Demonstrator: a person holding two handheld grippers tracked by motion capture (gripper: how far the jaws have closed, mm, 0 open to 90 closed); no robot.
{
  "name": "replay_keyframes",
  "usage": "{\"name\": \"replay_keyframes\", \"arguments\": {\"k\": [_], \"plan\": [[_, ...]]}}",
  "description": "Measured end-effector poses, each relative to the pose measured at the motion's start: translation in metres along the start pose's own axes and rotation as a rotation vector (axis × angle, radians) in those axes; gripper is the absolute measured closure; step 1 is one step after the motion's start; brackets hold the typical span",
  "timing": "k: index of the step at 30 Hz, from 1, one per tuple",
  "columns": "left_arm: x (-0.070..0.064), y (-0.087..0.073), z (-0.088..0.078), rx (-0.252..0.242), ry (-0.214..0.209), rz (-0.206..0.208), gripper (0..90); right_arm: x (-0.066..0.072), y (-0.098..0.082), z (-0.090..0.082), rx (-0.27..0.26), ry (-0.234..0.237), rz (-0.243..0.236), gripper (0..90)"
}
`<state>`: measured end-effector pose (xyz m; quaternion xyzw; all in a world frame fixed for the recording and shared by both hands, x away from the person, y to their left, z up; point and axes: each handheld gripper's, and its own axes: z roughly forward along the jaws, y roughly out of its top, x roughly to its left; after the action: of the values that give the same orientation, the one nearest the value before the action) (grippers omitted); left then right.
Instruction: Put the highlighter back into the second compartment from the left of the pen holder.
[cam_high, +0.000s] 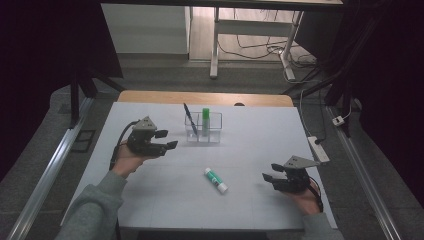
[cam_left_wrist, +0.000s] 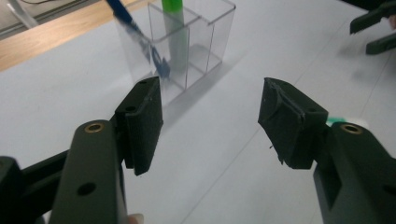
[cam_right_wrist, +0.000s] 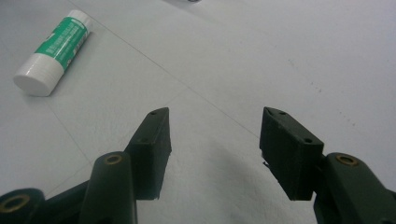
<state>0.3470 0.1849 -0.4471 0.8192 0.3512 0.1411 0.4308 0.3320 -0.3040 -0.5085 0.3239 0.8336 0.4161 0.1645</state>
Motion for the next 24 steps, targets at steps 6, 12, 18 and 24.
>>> {"name": "replay_keyframes", "arguments": {"k": [6, 12, 18, 24], "plan": [[-0.01, -0.017, -0.009, 0.012, 0.03, 0.04, 38.5, -0.001, 0.0, -0.001, -0.003, -0.004, 0.004, 42.5], [-0.018, -0.037, -0.014, 0.023, 0.046, 0.038, 37.6, -0.001, -0.001, -0.001, -0.003, -0.001, 0.006, 42.5], [-0.017, -0.059, -0.019, 0.042, 0.069, 0.016, 37.0, -0.001, 0.0, 0.0, 0.002, -0.004, 0.004, 42.5], [-0.017, -0.078, -0.024, 0.049, 0.079, 0.005, 36.6, -0.001, 0.0, -0.001, -0.001, -0.014, 0.004, 42.6]]}}
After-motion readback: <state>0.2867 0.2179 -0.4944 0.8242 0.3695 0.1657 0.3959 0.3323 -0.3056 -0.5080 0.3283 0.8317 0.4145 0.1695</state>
